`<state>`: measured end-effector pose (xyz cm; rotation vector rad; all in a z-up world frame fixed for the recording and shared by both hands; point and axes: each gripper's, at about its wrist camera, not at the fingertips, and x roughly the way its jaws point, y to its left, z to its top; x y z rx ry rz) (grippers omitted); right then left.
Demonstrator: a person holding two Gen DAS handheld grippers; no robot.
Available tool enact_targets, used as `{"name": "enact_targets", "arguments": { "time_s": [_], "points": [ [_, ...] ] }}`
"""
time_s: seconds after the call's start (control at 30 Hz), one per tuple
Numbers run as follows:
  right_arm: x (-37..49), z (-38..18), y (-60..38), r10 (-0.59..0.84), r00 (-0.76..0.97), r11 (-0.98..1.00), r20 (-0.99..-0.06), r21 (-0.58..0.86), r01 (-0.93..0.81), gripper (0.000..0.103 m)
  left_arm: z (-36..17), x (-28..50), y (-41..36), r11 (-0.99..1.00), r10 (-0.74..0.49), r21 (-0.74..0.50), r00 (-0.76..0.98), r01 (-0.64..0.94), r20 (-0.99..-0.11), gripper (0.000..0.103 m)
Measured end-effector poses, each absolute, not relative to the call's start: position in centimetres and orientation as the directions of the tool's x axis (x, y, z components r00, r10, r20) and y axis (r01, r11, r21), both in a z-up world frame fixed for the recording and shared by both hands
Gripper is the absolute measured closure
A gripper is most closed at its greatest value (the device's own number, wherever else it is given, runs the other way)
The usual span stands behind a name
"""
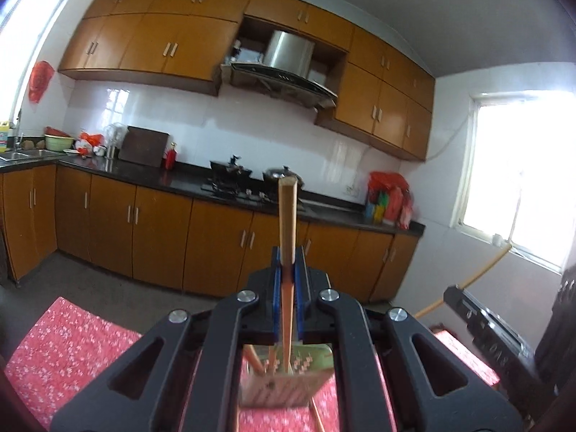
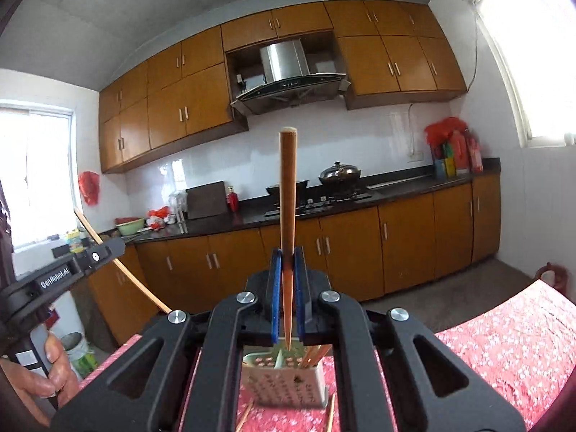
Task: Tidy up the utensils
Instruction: 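Insert the chopstick into the holder and open the right gripper while the left gripper releases its own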
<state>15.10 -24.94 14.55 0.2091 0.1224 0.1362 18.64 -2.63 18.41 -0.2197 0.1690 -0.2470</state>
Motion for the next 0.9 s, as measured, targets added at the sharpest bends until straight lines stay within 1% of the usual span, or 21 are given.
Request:
{"name": "enact_targets", "arguments": {
  "time_s": [0.1, 0.2, 0.4, 0.43, 0.47, 0.5, 0.53, 0.57, 0.6, 0.7, 0.77, 0.83, 0.9],
  "points": [
    [17.0, 13.4, -24.6, 0.152, 0.978, 0.969, -0.145, 0.215, -0.119, 0.096, 17.6, 20.3, -3.2, 0.952, -0.24, -0.231, 0.96, 0.202, -0.146, 0.096],
    [18.7, 11.9, -24.2, 0.152, 0.969, 0.972, -0.195, 0.208, -0.111, 0.096, 15.8, 22.1, -3.4, 0.955, -0.224, -0.234, 0.958, 0.18, -0.178, 0.096],
    [19.5, 10.2, -24.0, 0.171, 0.95, 0.968, -0.26, 0.225, -0.113, 0.095, 13.5, 24.8, -3.4, 0.951, -0.235, -0.256, 0.946, 0.176, -0.224, 0.095],
    [19.4, 10.2, -24.0, 0.174, 0.95, 0.968, -0.261, 0.223, -0.116, 0.093, 13.4, 24.9, -3.4, 0.949, -0.243, -0.259, 0.943, 0.181, -0.23, 0.095],
    [19.2, 10.2, -24.0, 0.167, 0.951, 0.97, -0.26, 0.216, -0.111, 0.082, 13.3, 24.9, -3.3, 0.948, -0.245, -0.263, 0.942, 0.182, -0.231, 0.095],
    [19.0, 10.5, -23.9, 0.159, 0.954, 0.972, -0.256, 0.212, -0.105, 0.076, 13.4, 24.8, -3.1, 0.947, -0.246, -0.265, 0.942, 0.183, -0.228, 0.091],
    [18.5, 10.7, -24.2, 0.15, 0.959, 0.972, -0.241, 0.215, -0.098, 0.061, 13.5, 24.6, -3.0, 0.946, -0.248, -0.266, 0.943, 0.185, -0.224, 0.081],
    [18.1, 10.9, -24.3, 0.145, 0.963, 0.971, -0.227, 0.219, -0.095, 0.057, 13.6, 24.4, -2.8, 0.946, -0.244, -0.266, 0.944, 0.183, -0.22, 0.076],
    [17.6, 11.1, -24.6, 0.141, 0.966, 0.971, -0.219, 0.221, -0.092, 0.057, 13.7, 24.0, -2.6, 0.946, -0.242, -0.266, 0.946, 0.182, -0.213, 0.072],
    [16.5, 11.6, -25.3, 0.123, 0.971, 0.972, -0.205, 0.224, -0.076, 0.057, 14.3, 22.8, -1.8, 0.947, -0.241, -0.265, 0.95, 0.185, -0.2, 0.072],
    [15.5, 11.6, -26.1, 0.097, 0.973, 0.972, -0.208, 0.229, -0.048, 0.055, 14.6, 21.5, -1.1, 0.95, -0.232, -0.258, 0.952, 0.177, -0.199, 0.07],
    [14.7, 11.1, -27.2, 0.07, 0.972, 0.972, -0.225, 0.236, -0.015, 0.053, 14.2, 19.9, -0.1, 0.956, -0.216, -0.243, 0.954, 0.163, -0.208, 0.062],
    [14.1, 9.7, -28.4, 0.041, 0.962, 0.971, -0.271, 0.237, 0.025, 0.053, 13.1, 18.3, 0.9, 0.964, -0.194, -0.223, 0.953, 0.141, -0.234, 0.059]
  ]
}}
